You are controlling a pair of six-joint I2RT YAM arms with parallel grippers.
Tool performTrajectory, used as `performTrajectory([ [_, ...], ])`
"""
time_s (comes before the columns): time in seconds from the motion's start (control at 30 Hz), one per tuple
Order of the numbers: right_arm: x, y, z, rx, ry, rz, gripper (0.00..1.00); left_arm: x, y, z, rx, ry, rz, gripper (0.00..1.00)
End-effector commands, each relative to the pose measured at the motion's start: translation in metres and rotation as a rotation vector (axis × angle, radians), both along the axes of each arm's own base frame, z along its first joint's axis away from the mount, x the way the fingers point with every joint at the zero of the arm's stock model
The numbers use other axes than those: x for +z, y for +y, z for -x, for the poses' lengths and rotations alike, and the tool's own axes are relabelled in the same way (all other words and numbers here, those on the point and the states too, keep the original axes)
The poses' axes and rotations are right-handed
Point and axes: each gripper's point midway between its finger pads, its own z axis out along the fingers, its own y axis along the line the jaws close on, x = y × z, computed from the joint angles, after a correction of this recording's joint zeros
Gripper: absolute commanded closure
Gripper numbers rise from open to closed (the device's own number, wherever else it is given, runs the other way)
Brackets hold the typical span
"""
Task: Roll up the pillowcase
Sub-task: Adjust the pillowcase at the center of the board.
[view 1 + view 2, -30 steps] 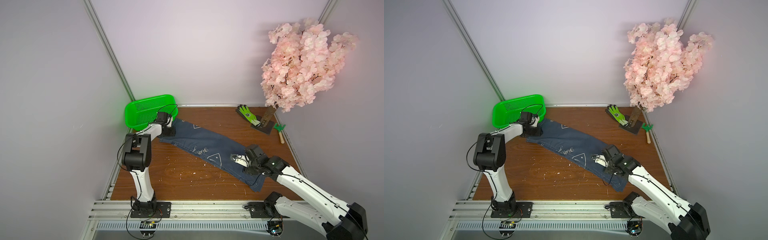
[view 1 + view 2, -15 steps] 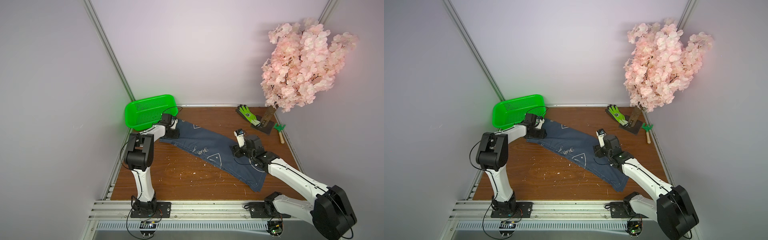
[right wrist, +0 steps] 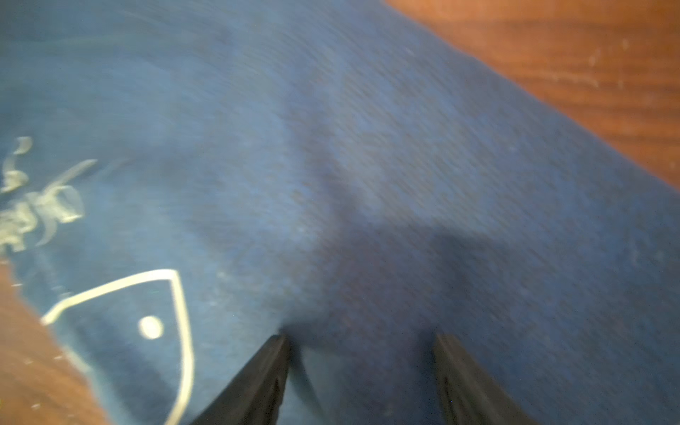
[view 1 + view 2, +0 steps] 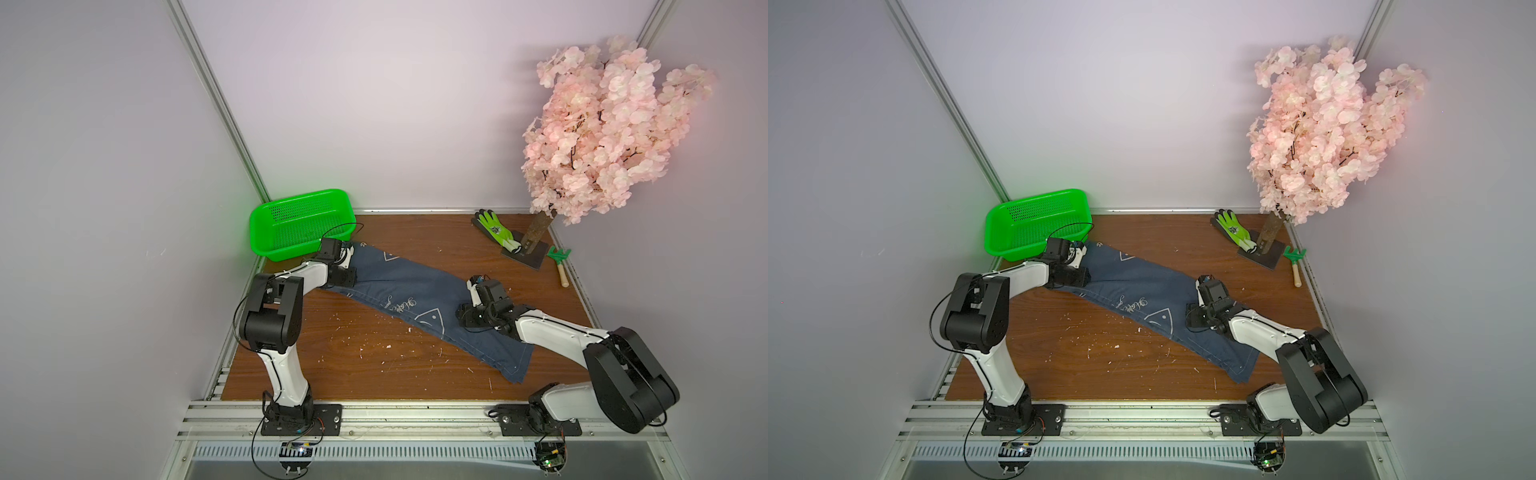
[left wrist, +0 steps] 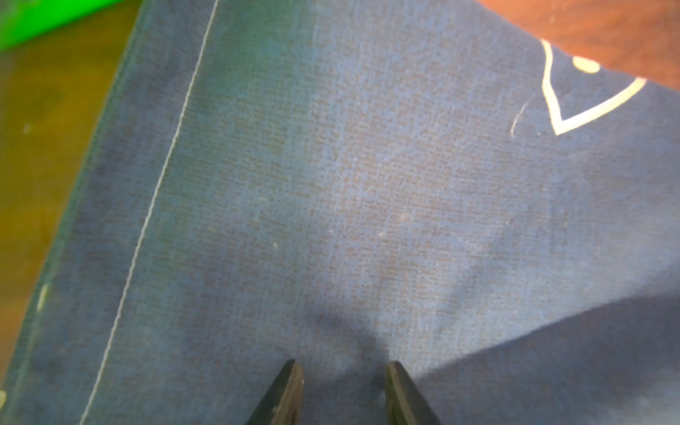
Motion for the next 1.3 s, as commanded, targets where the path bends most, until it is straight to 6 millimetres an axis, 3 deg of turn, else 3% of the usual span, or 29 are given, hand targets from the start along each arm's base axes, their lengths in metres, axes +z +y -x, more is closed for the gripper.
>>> performTrajectory([
  [0.0,-0.016,-0.024,0.007,-0.054,0.074,0.063,0.31,-0.026,0.013,0.050,0.046,0.181,-0.050,0.59],
  [0.13,-0.023,-0.039,0.000,-0.049,0.120,0.110,0.31,-0.020,0.013,0.071,0.076,0.206,-0.031,0.59],
  [0.3,-0.018,-0.063,-0.018,-0.032,0.129,0.218,0.29,-0.011,0.003,0.096,0.104,0.225,0.019,0.59],
  [0.47,-0.020,-0.083,-0.036,0.009,0.128,0.302,0.27,0.005,-0.003,0.104,0.135,0.208,0.074,0.59],
  [0.57,-0.008,-0.084,-0.056,0.019,0.078,0.271,0.27,0.024,0.010,0.094,0.159,0.170,0.010,0.59],
  [0.7,0.027,-0.076,-0.078,0.050,-0.004,0.230,0.26,0.053,0.037,0.064,0.211,0.090,0.029,0.58],
  [0.8,0.052,-0.072,-0.085,0.034,-0.054,0.171,0.25,0.060,0.050,0.039,0.201,0.032,0.028,0.58],
  [0.9,0.062,-0.075,-0.080,0.013,-0.066,0.133,0.24,0.054,0.054,0.019,0.179,0.034,0.016,0.58],
  [1.03,0.071,-0.095,-0.067,-0.051,-0.088,0.101,0.23,0.053,0.058,-0.003,0.178,0.002,0.056,0.58],
  [1.2,0.075,-0.125,-0.051,-0.148,-0.114,0.062,0.23,0.036,0.043,-0.011,0.116,0.033,0.132,0.58],
  [1.27,0.074,-0.136,-0.045,-0.175,-0.115,0.062,0.23,0.031,0.046,-0.013,0.125,0.033,0.118,0.58],
])
